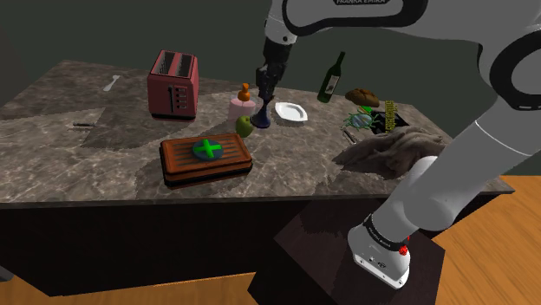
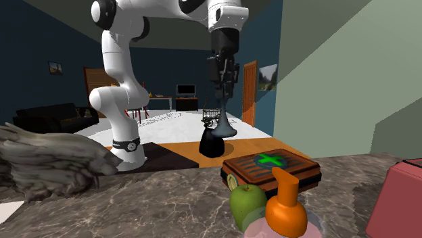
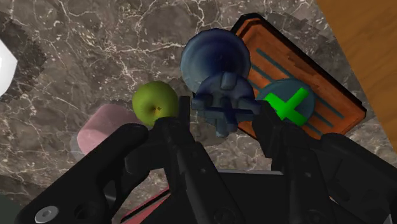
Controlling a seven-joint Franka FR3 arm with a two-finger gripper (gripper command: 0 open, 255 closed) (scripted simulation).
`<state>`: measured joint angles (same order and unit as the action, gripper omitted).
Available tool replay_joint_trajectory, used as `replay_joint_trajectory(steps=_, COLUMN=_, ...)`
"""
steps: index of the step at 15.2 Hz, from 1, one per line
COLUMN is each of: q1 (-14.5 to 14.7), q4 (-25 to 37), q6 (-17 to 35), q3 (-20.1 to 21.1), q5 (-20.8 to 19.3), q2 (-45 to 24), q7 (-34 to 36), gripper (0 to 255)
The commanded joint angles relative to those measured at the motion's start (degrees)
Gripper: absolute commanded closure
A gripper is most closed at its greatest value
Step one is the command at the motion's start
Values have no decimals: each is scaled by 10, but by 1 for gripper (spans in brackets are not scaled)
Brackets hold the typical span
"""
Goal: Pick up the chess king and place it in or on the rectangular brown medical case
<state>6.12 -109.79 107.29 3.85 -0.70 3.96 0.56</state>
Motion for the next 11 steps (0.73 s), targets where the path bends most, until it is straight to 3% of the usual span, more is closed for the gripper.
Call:
replay_joint_trajectory(steps=1, q1=10, q4=45, q6=-9, q3=12, q5=-3, q2=-35, q7=24, gripper=255)
replay_joint_trajectory(steps=11, q1=75, q4=301, q6=-92, q3=55, q5=-33, q2=-214, q7=129, gripper=255)
